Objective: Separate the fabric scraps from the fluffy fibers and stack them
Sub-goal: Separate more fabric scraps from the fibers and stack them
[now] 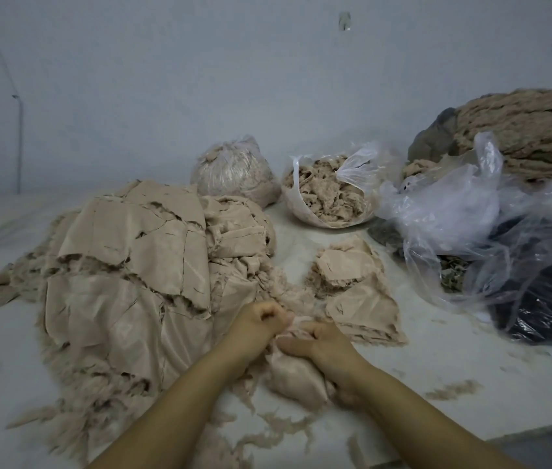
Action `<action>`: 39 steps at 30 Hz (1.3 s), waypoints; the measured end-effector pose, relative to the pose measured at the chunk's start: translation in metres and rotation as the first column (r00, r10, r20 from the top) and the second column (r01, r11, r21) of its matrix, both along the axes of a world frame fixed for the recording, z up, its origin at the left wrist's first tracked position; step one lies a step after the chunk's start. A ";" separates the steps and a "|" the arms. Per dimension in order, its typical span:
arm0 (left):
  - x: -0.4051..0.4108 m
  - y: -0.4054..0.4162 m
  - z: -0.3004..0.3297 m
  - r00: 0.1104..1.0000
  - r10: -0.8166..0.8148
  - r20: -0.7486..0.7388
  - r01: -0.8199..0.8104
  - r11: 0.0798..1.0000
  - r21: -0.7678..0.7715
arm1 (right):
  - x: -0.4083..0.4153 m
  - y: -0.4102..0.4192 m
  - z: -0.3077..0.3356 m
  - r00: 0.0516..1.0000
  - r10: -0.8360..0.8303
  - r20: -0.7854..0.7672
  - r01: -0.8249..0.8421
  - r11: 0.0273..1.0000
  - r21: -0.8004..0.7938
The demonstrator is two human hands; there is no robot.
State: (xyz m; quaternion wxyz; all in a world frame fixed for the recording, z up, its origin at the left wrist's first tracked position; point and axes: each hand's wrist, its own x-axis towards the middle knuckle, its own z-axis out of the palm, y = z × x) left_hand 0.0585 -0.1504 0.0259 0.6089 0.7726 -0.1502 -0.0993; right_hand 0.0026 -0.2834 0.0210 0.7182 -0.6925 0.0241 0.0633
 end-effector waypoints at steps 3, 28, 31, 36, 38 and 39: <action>0.002 0.003 0.000 0.984 0.139 -0.113 -0.152 0.981 -0.123 | 0.001 -0.004 -0.003 0.991 -0.125 -0.040 0.129 0.983 0.134; 0.000 -0.006 -0.008 0.982 0.146 0.117 -0.141 0.989 -0.054 | 0.004 -0.011 0.005 0.990 -0.123 -0.063 0.128 0.988 0.087; -0.006 -0.004 -0.013 0.992 0.075 -0.106 -0.083 0.994 -0.069 | 0.006 -0.012 0.005 0.969 -0.234 -0.074 0.245 0.934 0.262; -0.009 -0.008 -0.008 0.979 -0.036 -0.202 -0.022 0.960 -0.279 | 0.004 -0.005 0.004 0.979 -0.202 -0.010 0.201 0.964 0.173; -0.004 -0.010 -0.006 0.976 0.197 -0.094 -0.213 0.952 -0.219 | 0.002 -0.005 0.002 0.984 -0.176 0.004 0.173 0.973 0.152; 0.000 -0.009 -0.006 0.948 0.310 -0.078 -0.319 0.920 -0.228 | 0.002 -0.006 0.001 0.985 -0.171 0.004 0.169 0.975 0.144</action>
